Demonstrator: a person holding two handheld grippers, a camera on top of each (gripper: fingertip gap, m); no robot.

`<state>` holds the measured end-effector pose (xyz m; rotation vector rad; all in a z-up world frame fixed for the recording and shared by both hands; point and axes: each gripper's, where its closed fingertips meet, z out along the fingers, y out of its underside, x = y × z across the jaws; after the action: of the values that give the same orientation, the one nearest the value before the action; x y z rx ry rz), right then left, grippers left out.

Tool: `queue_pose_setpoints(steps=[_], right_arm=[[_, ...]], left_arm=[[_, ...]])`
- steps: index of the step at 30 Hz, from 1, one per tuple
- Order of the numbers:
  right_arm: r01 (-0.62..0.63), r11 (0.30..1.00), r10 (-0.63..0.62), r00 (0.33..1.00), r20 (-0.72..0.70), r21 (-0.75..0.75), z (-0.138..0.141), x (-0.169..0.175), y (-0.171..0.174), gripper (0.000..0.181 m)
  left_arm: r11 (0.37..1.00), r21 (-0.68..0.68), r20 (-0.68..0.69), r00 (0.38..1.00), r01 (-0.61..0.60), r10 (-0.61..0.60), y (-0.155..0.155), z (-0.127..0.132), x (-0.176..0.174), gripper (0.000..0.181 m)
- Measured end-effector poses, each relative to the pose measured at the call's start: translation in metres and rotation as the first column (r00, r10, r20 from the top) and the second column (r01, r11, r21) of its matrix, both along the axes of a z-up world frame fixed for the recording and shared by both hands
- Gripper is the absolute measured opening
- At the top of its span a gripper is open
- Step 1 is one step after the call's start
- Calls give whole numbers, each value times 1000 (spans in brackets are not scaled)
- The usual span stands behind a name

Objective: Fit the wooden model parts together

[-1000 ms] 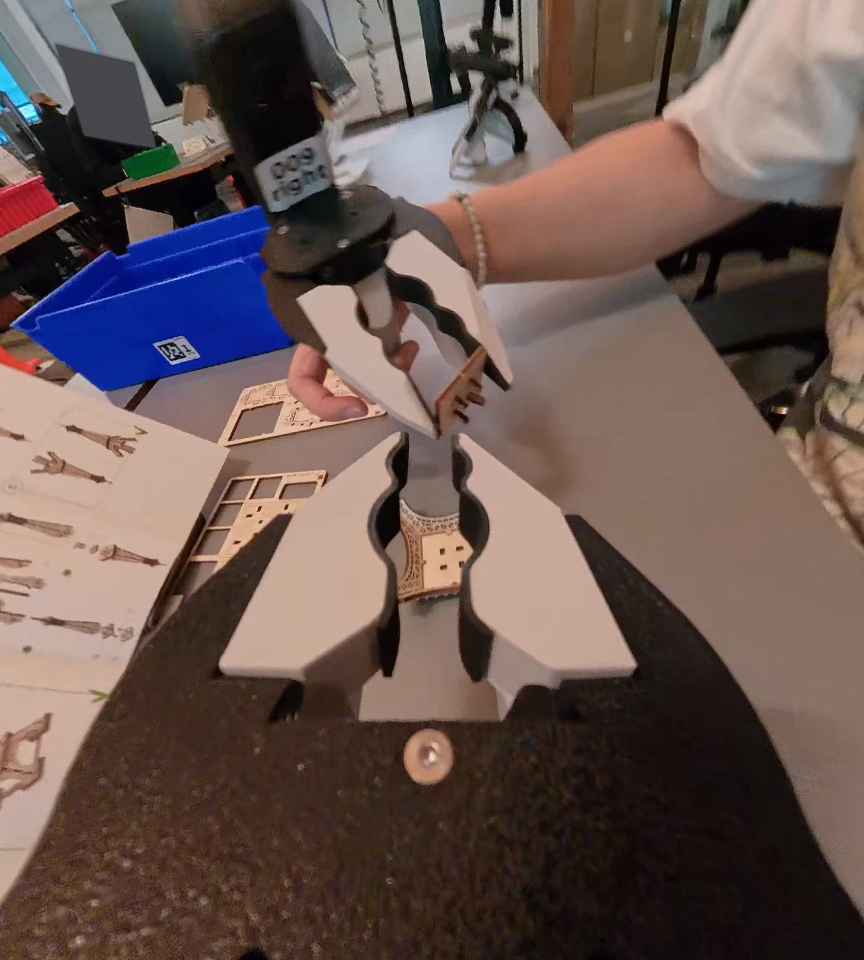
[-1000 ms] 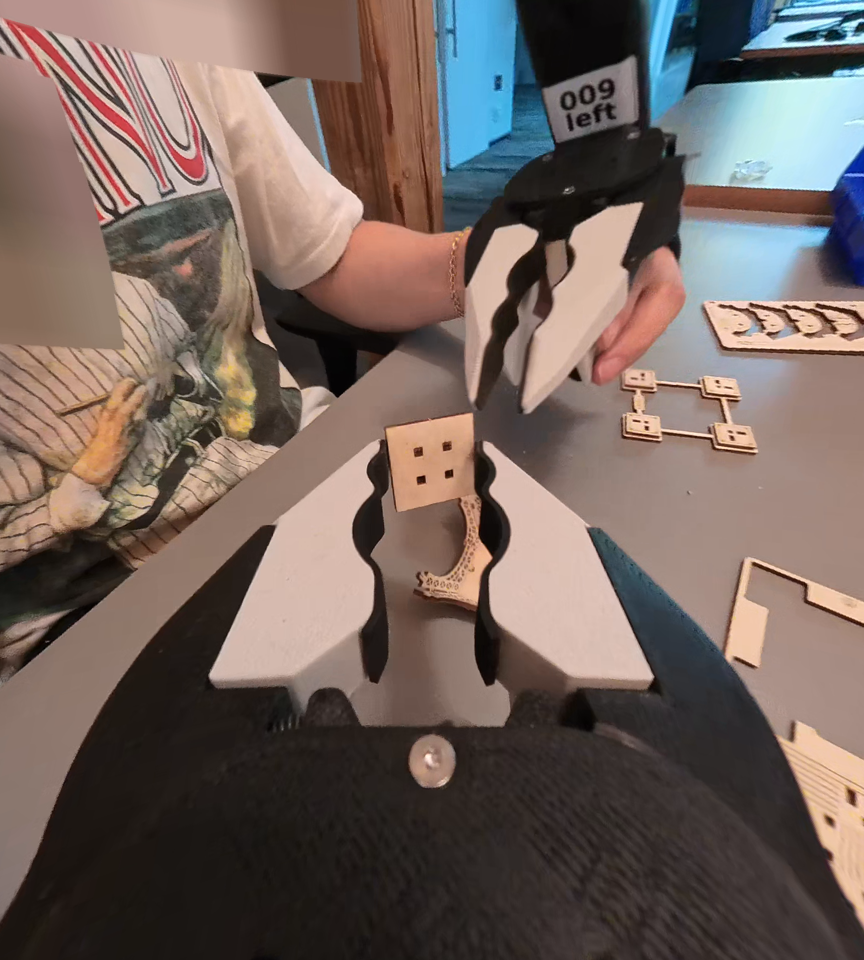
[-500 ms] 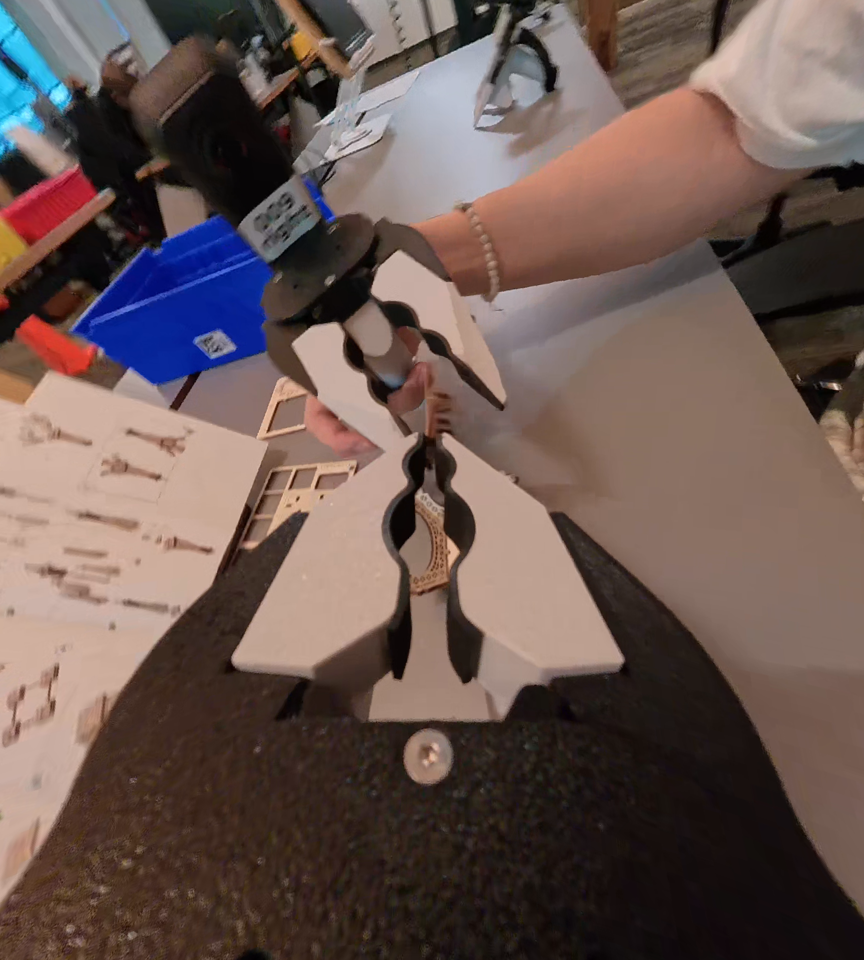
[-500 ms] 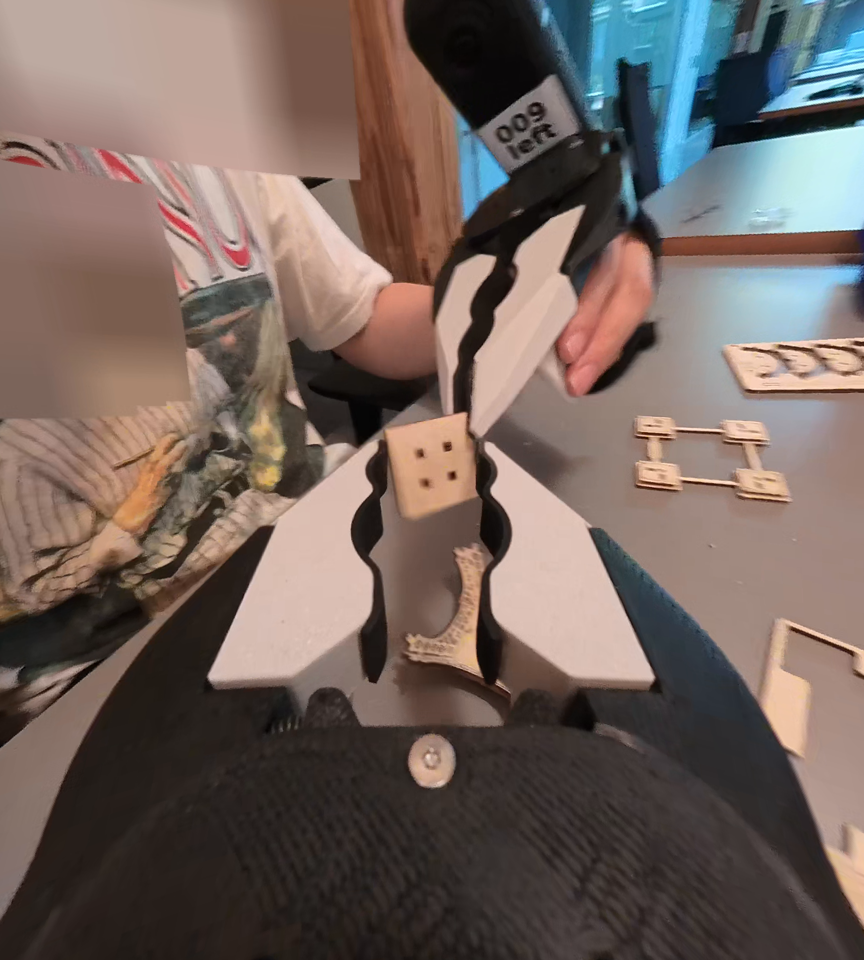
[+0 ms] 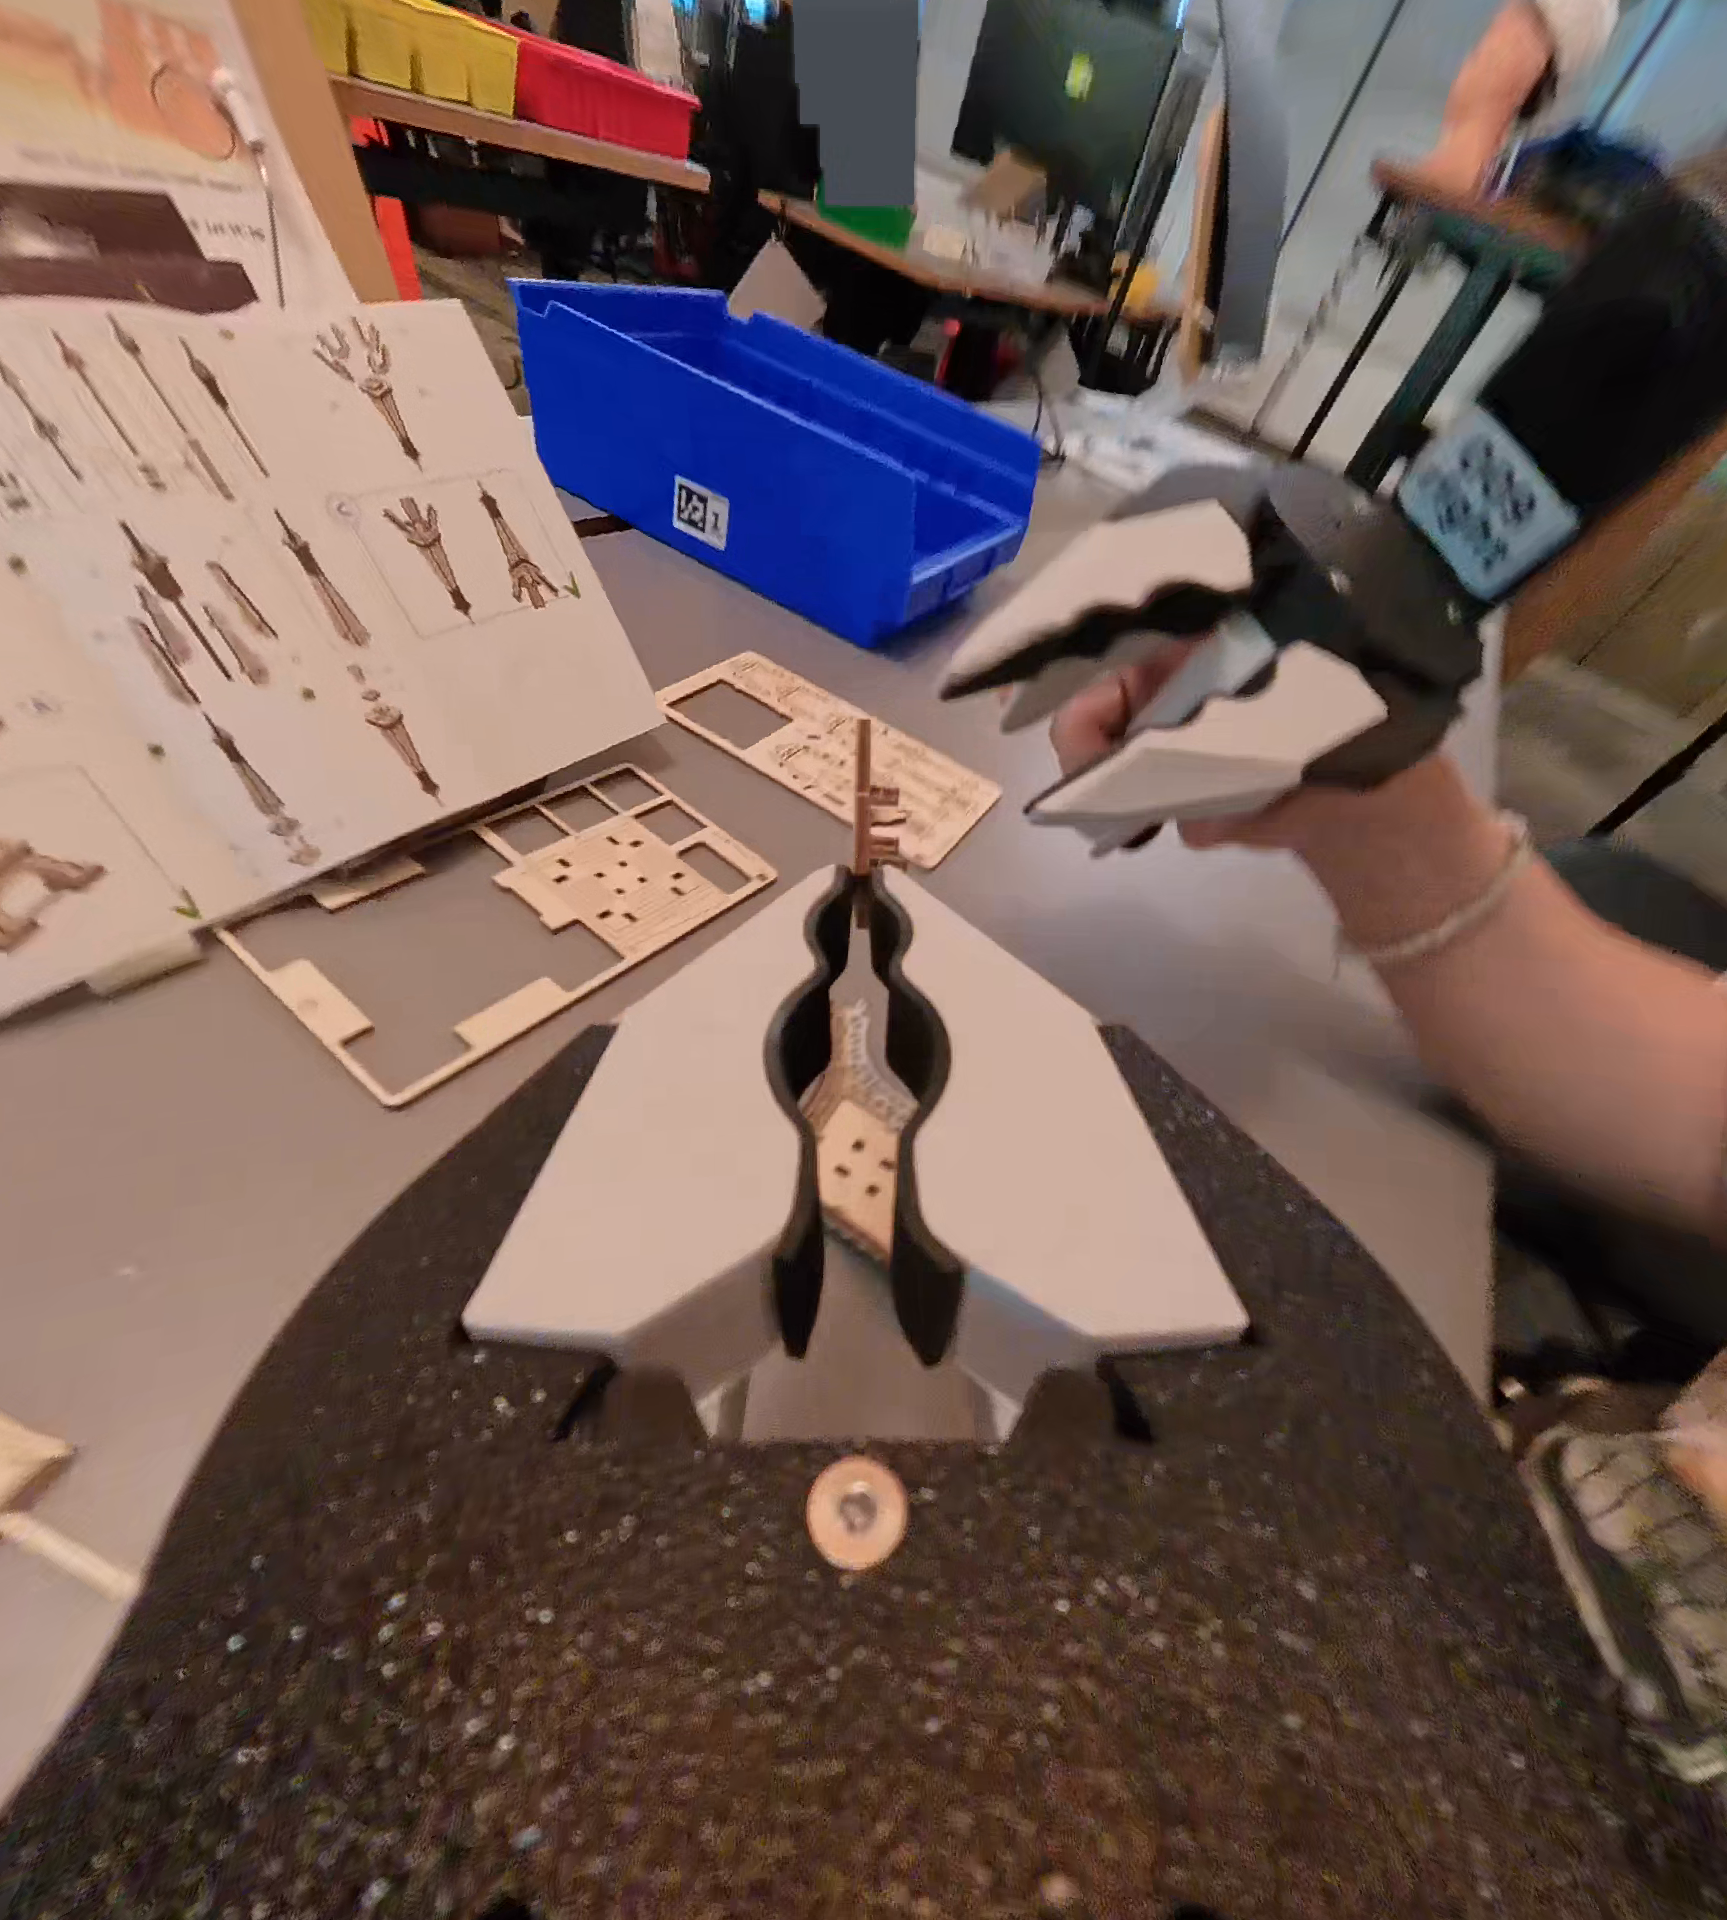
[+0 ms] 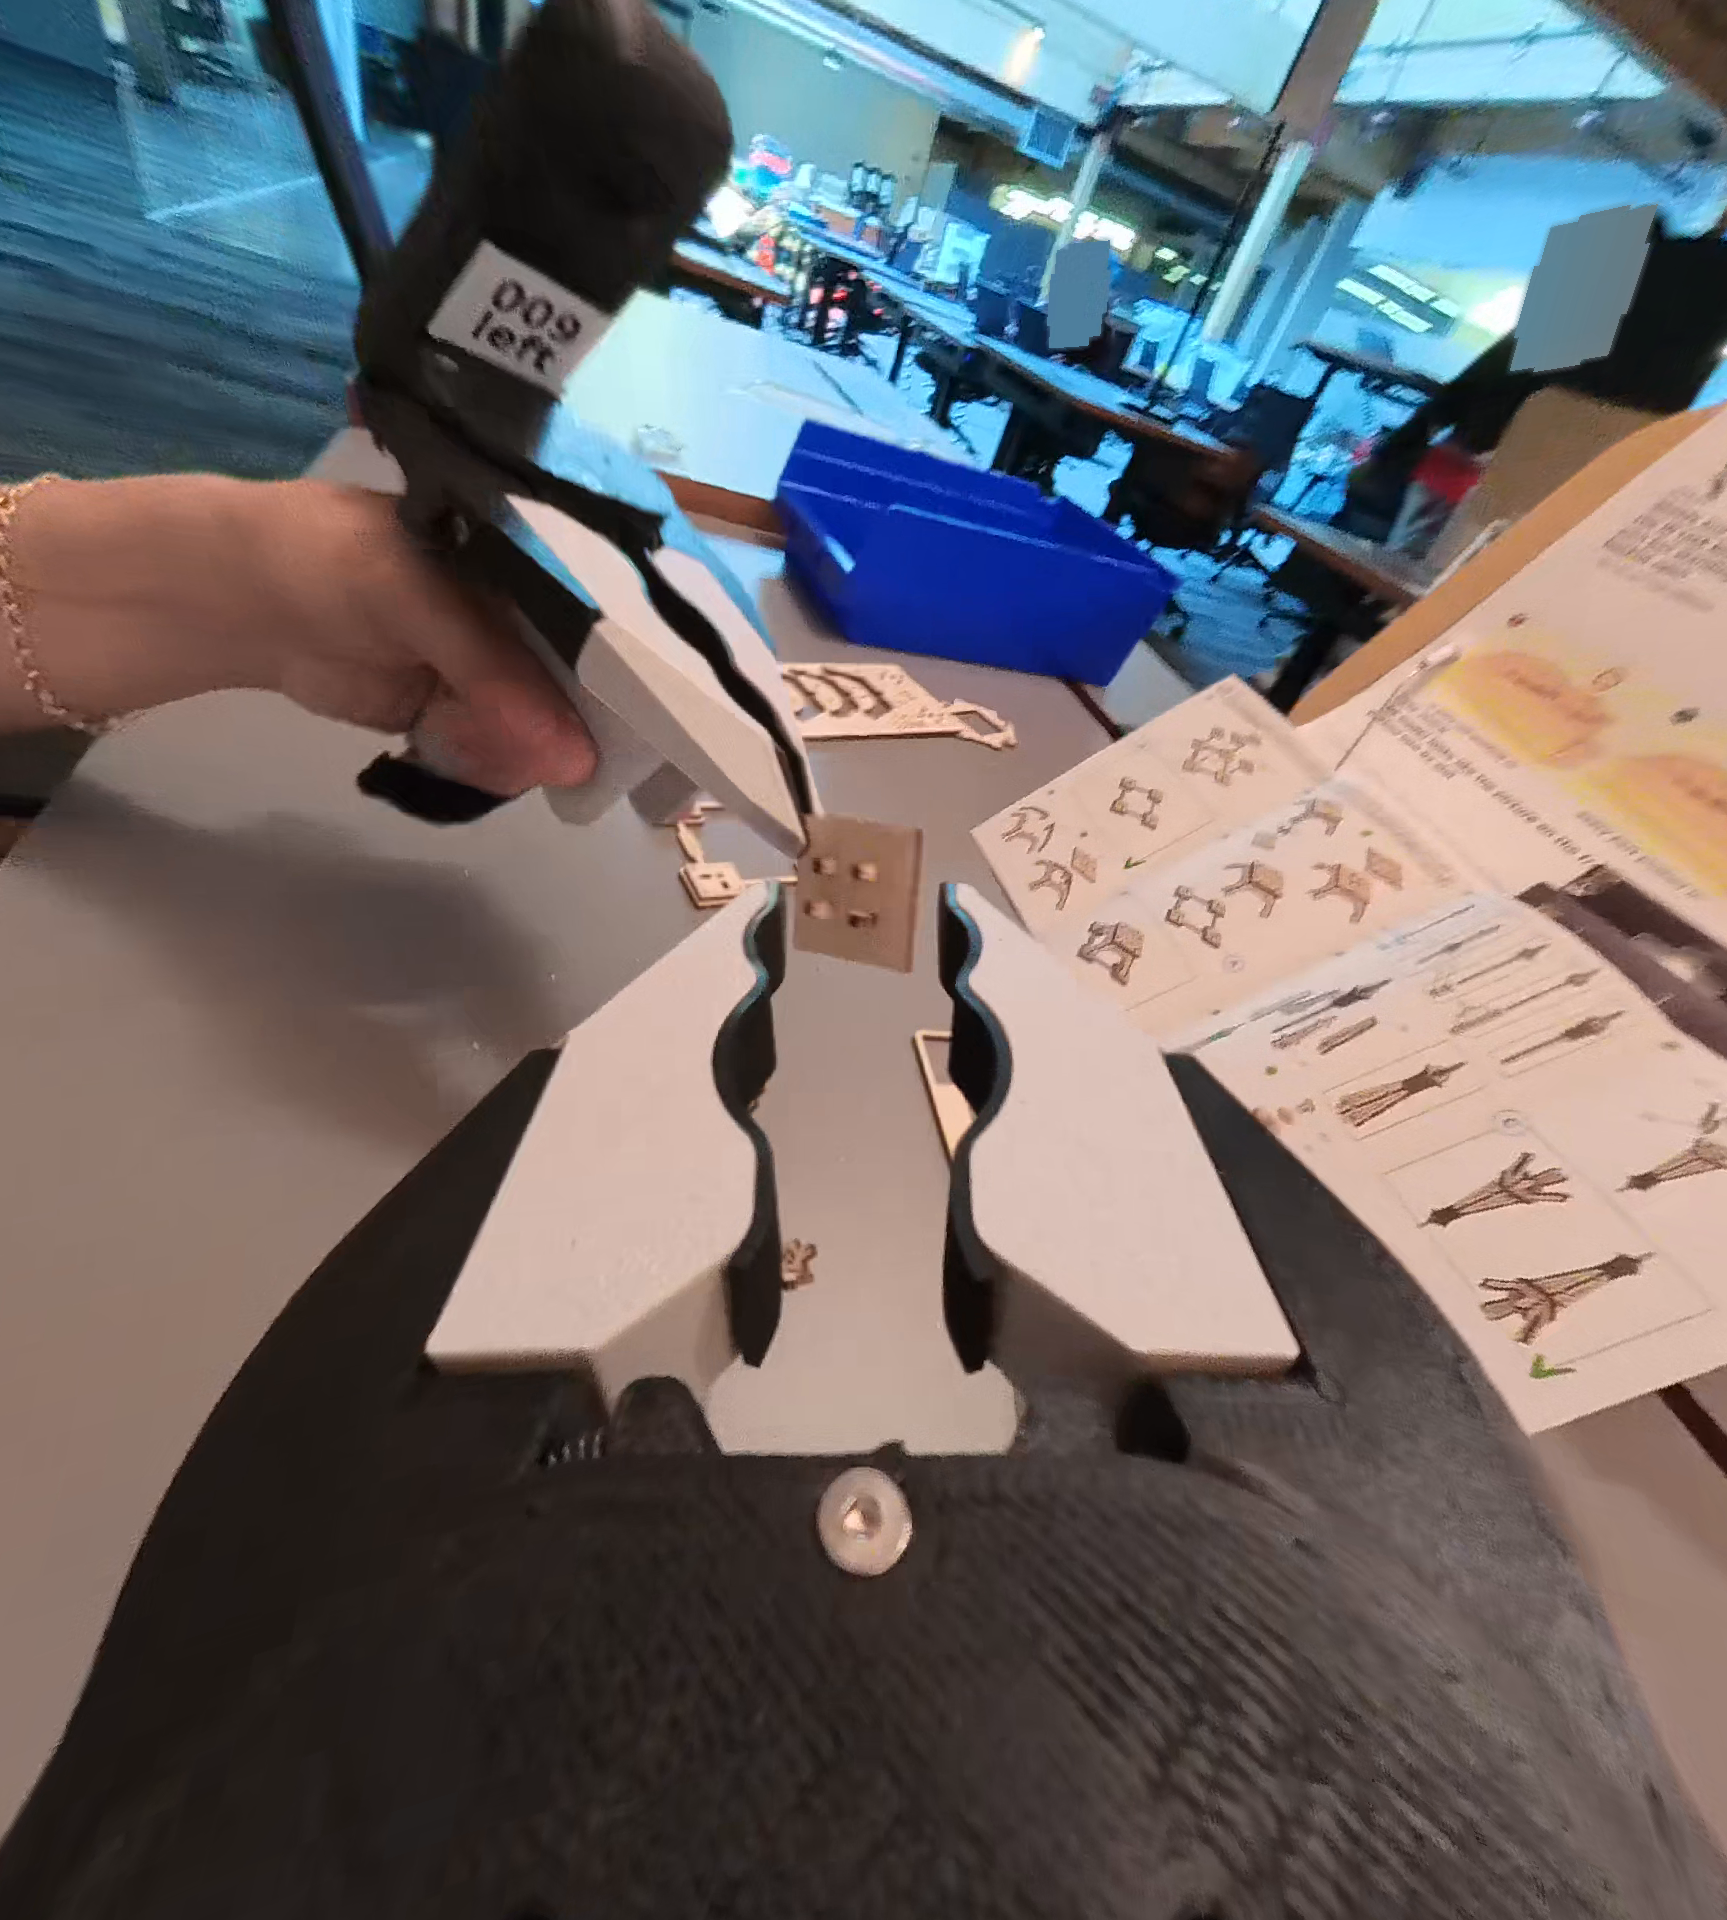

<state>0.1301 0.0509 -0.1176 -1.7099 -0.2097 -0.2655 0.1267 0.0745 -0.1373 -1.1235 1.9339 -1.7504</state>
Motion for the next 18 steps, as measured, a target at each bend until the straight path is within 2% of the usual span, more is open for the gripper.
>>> queue_pose_setpoints(steps=[2,5,9,12,18], right_arm=[[47,999,-48,998,40,9,3,-5,3,12],[132,991,-131,986,98,-5,-1,-3,8,10],[229,973,-215,953,213,-42,-5,7,9,14],[200,980,-193,962,192,-17,-2,2,12,12],[219,975,-203,951,235,-43,-5,4,11,7]], left_arm=[[995,-99,-31,999,-12,9,-2,1,1,0],[986,-165,-25,1000,-20,16,-6,1,2,0],[988,-153,8,1000,-28,30,-9,2,1,0],[989,-142,36,998,-38,44,-7,4,2,0],[994,-105,58,997,-35,41,-10,3,2,0]])
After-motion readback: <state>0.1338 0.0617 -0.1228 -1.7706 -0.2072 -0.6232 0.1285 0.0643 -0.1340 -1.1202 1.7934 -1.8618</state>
